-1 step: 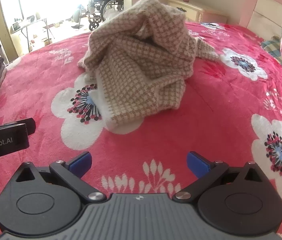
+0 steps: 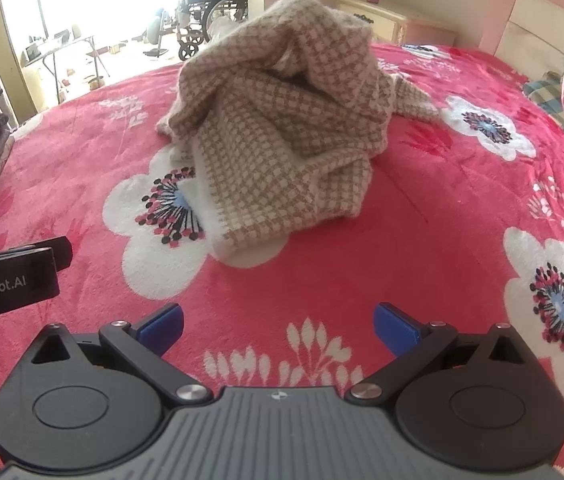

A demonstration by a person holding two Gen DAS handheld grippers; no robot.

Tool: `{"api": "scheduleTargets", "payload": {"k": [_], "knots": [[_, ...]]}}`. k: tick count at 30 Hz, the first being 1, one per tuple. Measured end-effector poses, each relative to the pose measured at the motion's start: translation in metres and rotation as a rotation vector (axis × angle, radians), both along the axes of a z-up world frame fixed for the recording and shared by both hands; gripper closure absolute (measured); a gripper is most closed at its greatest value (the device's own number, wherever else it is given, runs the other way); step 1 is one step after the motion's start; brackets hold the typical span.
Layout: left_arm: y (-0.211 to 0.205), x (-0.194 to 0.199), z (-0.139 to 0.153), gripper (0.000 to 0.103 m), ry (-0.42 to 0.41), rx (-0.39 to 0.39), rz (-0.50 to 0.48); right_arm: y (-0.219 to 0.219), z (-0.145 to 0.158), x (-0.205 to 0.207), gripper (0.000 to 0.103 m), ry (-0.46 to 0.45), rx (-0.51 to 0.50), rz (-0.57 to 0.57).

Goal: Fold clothes

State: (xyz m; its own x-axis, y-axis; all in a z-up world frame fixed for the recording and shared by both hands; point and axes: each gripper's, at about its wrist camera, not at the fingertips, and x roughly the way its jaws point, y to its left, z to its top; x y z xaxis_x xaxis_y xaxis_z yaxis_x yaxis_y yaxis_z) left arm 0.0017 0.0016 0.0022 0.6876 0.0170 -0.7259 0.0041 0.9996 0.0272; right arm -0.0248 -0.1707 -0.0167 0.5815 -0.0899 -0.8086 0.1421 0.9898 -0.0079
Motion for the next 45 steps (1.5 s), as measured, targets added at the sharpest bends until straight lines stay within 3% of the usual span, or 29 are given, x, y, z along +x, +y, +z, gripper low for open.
{"api": "scheduleTargets", "payload": {"k": [5,12,21,34,41,45], "knots": [[0.004,0.003,0.006,0.0,-0.006,-0.006,0.001,0.0,0.0,0.001,0.0,0.004,-0.005,0.002],[0.02,-0.007,-0.01,0.0,-0.029,-0.054,0.038,0.004,0.0,-0.001,0.0,0.0,-0.018,0.0],[0.023,-0.015,-0.01,0.0,-0.038,-0.05,0.092,0.004,0.001,0.003,0.0,0.003,-0.018,-0.009],[0.023,-0.012,-0.011,0.0,-0.055,0.016,0.128,0.006,0.002,0.002,0.0,0.004,-0.024,-0.009],[0.023,-0.01,-0.007,0.0,-0.042,-0.014,0.11,0.007,0.002,0.002,0.0,0.001,-0.029,-0.011],[0.017,-0.012,-0.008,0.0,-0.029,0.007,0.077,0.007,0.003,0.003,0.0,-0.001,-0.034,-0.013]]}}
